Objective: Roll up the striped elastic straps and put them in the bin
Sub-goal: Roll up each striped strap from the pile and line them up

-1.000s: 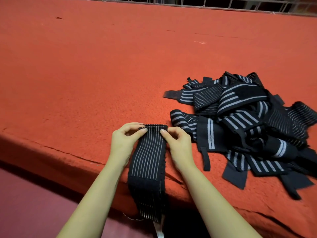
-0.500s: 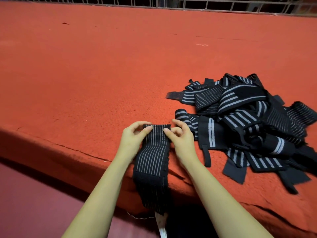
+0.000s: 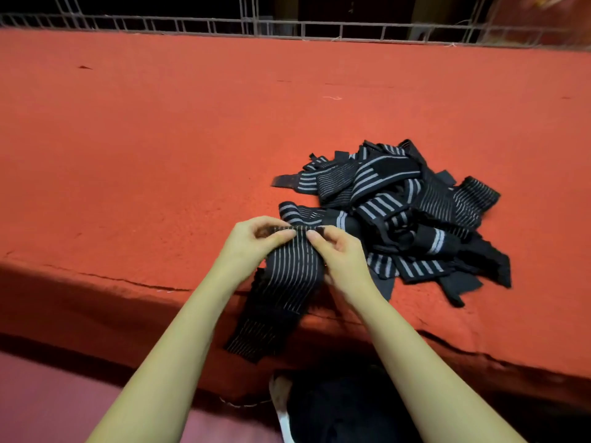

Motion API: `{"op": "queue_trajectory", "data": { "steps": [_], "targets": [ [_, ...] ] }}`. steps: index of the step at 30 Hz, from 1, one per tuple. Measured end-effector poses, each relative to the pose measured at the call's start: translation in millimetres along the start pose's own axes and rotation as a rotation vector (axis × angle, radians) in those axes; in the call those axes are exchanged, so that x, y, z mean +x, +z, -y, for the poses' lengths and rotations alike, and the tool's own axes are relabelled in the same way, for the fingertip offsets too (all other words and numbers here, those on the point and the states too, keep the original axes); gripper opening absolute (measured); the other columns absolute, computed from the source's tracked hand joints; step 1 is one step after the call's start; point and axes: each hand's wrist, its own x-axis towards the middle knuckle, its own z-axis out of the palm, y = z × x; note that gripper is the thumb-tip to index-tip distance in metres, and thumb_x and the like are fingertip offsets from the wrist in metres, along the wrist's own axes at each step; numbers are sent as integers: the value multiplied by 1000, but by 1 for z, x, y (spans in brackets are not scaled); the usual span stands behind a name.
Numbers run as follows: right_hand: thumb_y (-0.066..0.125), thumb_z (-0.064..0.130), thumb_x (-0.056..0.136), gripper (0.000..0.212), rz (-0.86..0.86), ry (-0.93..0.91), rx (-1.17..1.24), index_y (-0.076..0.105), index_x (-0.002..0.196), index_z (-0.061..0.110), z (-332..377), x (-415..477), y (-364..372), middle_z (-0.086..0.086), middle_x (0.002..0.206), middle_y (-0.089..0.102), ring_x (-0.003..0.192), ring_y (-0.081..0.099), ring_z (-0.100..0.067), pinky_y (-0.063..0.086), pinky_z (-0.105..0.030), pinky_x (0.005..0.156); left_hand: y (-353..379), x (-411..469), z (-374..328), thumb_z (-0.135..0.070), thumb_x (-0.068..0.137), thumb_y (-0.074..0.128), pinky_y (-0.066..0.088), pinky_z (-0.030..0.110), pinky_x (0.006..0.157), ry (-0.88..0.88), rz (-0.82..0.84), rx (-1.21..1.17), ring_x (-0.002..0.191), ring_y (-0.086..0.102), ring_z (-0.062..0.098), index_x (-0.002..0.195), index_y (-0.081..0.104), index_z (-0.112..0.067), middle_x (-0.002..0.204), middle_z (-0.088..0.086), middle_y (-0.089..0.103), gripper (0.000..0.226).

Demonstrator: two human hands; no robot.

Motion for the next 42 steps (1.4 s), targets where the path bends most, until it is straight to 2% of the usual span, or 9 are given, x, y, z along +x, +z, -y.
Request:
{"op": "queue_trajectory", "data": {
  "steps": [7,11,14,16,18,23,28,36,42],
  "targets": [
    [54,14,97,19,-91,84,-51,61,86,1,-23,-24,-53,0,48,46,28,34,-10,22,-18,29,59,9,24,-15,81,75,40,5,74,-43,194,134,71,58,-14,86,74,-17,82,-10,70,6],
    [56,14,96,16,-129,73,-58,67,93,2,-28,-15,-55,-1,48,51,29,36,-9,25,-21,30,67,13,34,-13,87,68,44,7,80,-96,167,-18,83,63,-7,97,73,-9,95,-1,72,12],
    [55,5,95,15,-148,76,45,68,99,0,-25,-7,-45,10,48,58,35,47,1,31,-9,36,64,16,36,-28,96,54,51,18,85,-246,153,-193,91,67,6,104,72,-7,101,5,73,29],
    [55,3,94,15,-134,42,40,68,101,4,-25,-2,-40,13,52,61,39,50,4,34,-7,39,59,23,32,-27,97,54,50,24,82,-255,126,-184,85,66,11,100,72,-2,95,7,72,31],
    [55,1,94,15,-111,12,34,66,103,5,-25,1,-37,14,56,61,41,51,6,36,-6,41,54,30,27,-19,94,59,48,17,74,-202,98,-145,77,63,3,95,71,0,87,4,70,23],
    [63,14,92,13,-66,35,-11,69,102,21,-32,0,-42,-1,79,69,35,40,-4,30,-17,32,51,32,27,-7,85,68,48,13,85,-150,168,-144,92,65,2,104,71,-7,101,4,73,19],
    [65,20,91,9,-100,69,-48,68,96,26,-34,-1,-46,8,61,62,37,41,-5,34,-19,36,57,19,43,-3,83,69,49,13,80,-174,131,-230,90,66,1,109,68,-7,100,-3,72,27],
    [68,14,88,20,-149,121,29,62,107,15,-35,-1,-44,2,71,67,38,42,-6,34,-19,37,63,15,49,-9,89,64,48,12,77,-139,107,-204,84,66,0,99,69,-8,92,-2,71,11],
    [67,18,88,9,-129,106,47,69,89,9,-35,-2,-45,0,60,65,36,41,-11,32,-21,37,60,12,50,1,84,67,46,14,78,-74,7,-232,81,61,1,86,66,-16,88,-5,67,17]
  ]
}}
